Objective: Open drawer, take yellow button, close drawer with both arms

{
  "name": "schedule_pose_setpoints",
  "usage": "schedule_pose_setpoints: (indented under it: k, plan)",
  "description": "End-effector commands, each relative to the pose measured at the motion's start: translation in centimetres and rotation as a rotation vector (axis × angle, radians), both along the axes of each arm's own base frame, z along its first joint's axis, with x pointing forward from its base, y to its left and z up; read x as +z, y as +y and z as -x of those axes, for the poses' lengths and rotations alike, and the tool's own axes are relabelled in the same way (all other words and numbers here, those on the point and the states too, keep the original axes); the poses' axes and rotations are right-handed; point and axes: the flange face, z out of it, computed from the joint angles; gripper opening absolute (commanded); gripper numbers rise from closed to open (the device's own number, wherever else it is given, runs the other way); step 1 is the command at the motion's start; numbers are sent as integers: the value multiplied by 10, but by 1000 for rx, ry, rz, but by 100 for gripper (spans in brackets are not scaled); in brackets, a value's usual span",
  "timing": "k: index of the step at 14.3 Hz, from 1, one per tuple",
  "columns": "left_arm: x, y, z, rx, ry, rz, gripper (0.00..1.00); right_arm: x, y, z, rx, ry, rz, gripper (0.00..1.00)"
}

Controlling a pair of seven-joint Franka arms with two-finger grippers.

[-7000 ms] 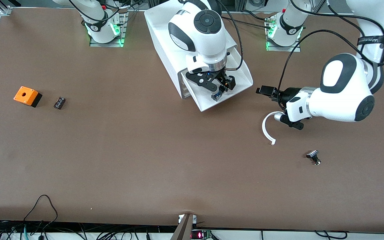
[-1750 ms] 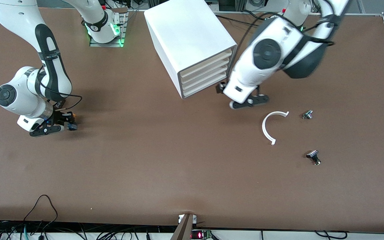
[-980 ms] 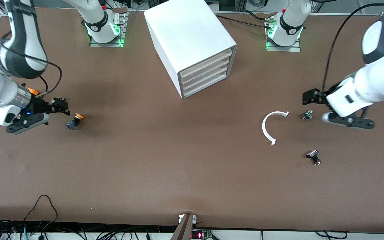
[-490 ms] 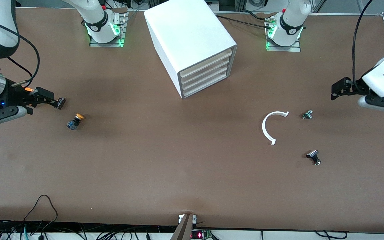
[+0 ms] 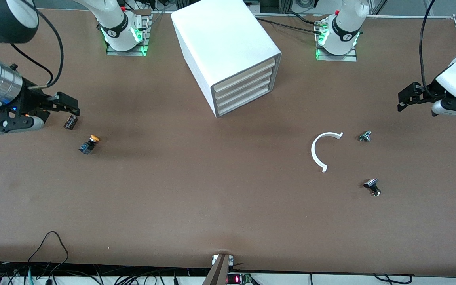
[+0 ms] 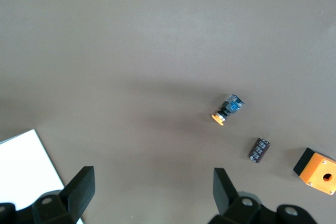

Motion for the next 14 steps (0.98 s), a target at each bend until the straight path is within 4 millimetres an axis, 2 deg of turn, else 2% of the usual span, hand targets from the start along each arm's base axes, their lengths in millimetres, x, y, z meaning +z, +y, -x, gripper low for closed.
schedule_pose_setpoints:
  k: [1, 3, 5, 7, 9, 11, 14]
  plan:
    - [3, -8, -2, -13, 16, -11, 99, 28, -3, 21, -29, -1, 29, 100]
    - [2, -11, -2, -14, 19, -11, 99, 51, 1, 41, -26, -15, 53, 100]
    - [5, -19, -2, -34, 16, -25, 99, 63, 1, 56, -68, 8, 62, 100]
    - [10, -36, 8, -91, 59, -130, 99, 62, 1, 71, -77, 8, 67, 100]
    - [21, -41, 2, -95, 45, -116, 99, 58, -1, 79, -84, -36, 63, 100]
    - [21, -41, -1, -92, 42, -115, 99, 49, -5, 79, -91, -57, 61, 100]
    - [24, -48, -4, -66, 23, -106, 99, 48, -8, 74, -82, -69, 61, 100]
